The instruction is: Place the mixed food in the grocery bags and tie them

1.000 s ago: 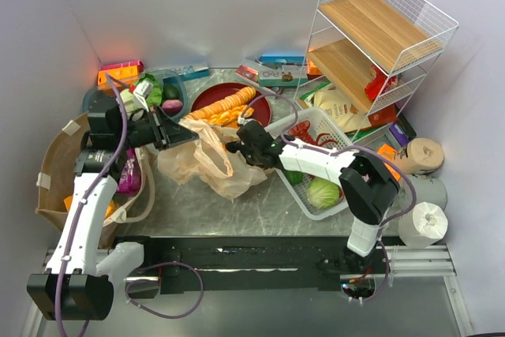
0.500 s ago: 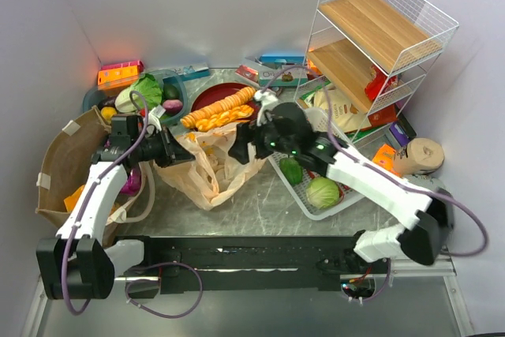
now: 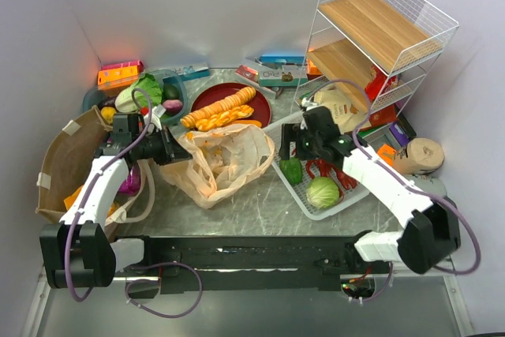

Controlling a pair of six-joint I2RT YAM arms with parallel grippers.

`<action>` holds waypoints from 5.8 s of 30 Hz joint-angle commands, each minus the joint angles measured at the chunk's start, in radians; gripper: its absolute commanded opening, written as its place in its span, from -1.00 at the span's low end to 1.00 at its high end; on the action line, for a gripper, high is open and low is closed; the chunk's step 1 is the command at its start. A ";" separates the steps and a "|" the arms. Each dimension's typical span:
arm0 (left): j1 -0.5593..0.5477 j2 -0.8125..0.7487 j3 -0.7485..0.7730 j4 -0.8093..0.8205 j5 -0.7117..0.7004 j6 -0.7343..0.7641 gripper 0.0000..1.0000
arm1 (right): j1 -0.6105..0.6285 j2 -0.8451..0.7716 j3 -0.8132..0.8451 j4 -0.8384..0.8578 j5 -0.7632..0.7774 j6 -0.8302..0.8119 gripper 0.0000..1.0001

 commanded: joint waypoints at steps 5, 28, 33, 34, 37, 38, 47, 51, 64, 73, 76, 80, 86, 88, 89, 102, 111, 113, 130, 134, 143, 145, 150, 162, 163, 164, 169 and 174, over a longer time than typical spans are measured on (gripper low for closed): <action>0.009 -0.020 -0.013 0.074 -0.044 0.006 -0.98 | 0.007 0.106 -0.042 0.006 0.035 0.012 0.97; 0.009 -0.061 -0.056 0.051 -0.045 -0.028 -0.98 | 0.091 0.026 0.054 -0.048 0.297 -0.006 -0.69; 0.009 -0.069 -0.059 0.057 -0.033 -0.037 -0.98 | 0.278 -0.151 0.093 0.128 0.330 -0.101 -0.70; 0.009 -0.070 -0.058 0.058 -0.031 -0.039 -0.98 | 0.295 -0.156 0.102 0.157 0.296 -0.114 -0.70; 0.011 -0.073 -0.064 0.058 -0.028 -0.039 -0.98 | 0.346 -0.098 0.166 0.231 0.201 -0.131 -0.70; 0.009 -0.075 -0.065 0.058 -0.022 -0.040 -0.98 | 0.361 -0.035 0.191 0.233 0.187 -0.144 -0.70; 0.009 -0.098 -0.078 0.038 -0.030 -0.040 -0.98 | 0.450 0.365 0.484 0.092 0.107 -0.200 -0.51; 0.011 -0.101 -0.070 0.022 -0.051 -0.036 -0.98 | 0.451 0.448 0.565 0.001 0.126 -0.201 0.37; 0.011 -0.089 -0.075 0.003 -0.087 -0.016 -0.98 | 0.352 0.510 0.743 -0.008 0.008 -0.282 0.99; 0.009 -0.113 -0.108 -0.031 -0.031 -0.005 -0.98 | 0.244 0.851 1.082 -0.120 -0.069 -0.213 0.86; 0.009 -0.125 -0.128 -0.014 -0.013 -0.020 -0.98 | 0.241 0.950 1.205 -0.225 -0.080 -0.197 0.82; 0.009 -0.121 -0.157 -0.009 0.021 -0.017 -0.98 | 0.254 0.909 1.045 -0.201 -0.116 -0.167 0.80; 0.009 -0.122 -0.145 -0.047 -0.011 0.003 -0.98 | 0.321 0.798 0.828 -0.164 -0.147 -0.152 0.69; 0.009 -0.130 -0.147 -0.043 -0.018 -0.008 -0.98 | 0.342 0.780 0.798 -0.166 -0.155 -0.141 0.67; 0.008 -0.138 -0.151 -0.044 -0.025 -0.010 -0.98 | 0.350 0.774 0.785 -0.171 -0.149 -0.138 0.67; 0.008 -0.101 -0.154 -0.028 -0.070 -0.017 -0.98 | 0.223 0.817 1.024 -0.165 -0.115 -0.039 0.87; 0.008 -0.070 -0.157 -0.011 -0.039 -0.014 -0.98 | 0.143 0.949 1.114 -0.043 -0.210 0.410 0.85; 0.006 -0.076 -0.164 0.002 -0.036 -0.020 -0.98 | 0.139 0.962 1.120 -0.039 -0.204 0.478 0.85; 0.006 -0.110 -0.177 0.012 -0.007 -0.028 -0.98 | 0.143 0.940 1.021 -0.158 -0.093 0.834 0.72; 0.006 -0.141 -0.170 0.012 -0.030 -0.037 -0.98 | 0.174 0.845 0.944 -0.114 0.004 0.744 0.65; 0.035 -0.237 -0.147 0.115 -0.246 -0.200 -0.98 | 0.180 0.420 0.576 0.085 0.134 0.347 0.68; 0.048 -0.231 -0.096 0.089 -0.339 -0.178 -0.98 | 0.172 0.289 0.442 0.162 0.127 0.273 0.69; 0.048 -0.195 -0.026 -0.017 -0.473 -0.063 -0.98 | 0.073 0.114 0.300 -0.001 0.125 0.207 0.69; -0.191 -0.009 -0.093 0.074 -0.315 -0.076 -0.98 | -0.022 -0.171 -0.036 -0.456 0.212 0.236 0.85; -0.222 0.017 -0.090 0.078 -0.317 -0.082 -0.98 | -0.053 -0.173 -0.073 -0.447 0.180 0.238 0.86; -0.260 0.029 -0.090 0.083 -0.315 -0.097 -0.98 | -0.064 -0.171 -0.093 -0.436 0.163 0.236 0.86; -0.299 0.034 -0.102 0.124 -0.303 -0.126 -0.98 | -0.092 -0.108 -0.182 -0.332 0.120 0.231 0.89; -0.319 0.025 -0.143 0.173 -0.252 -0.157 -0.98 | -0.098 -0.004 -0.211 -0.273 0.121 0.221 0.86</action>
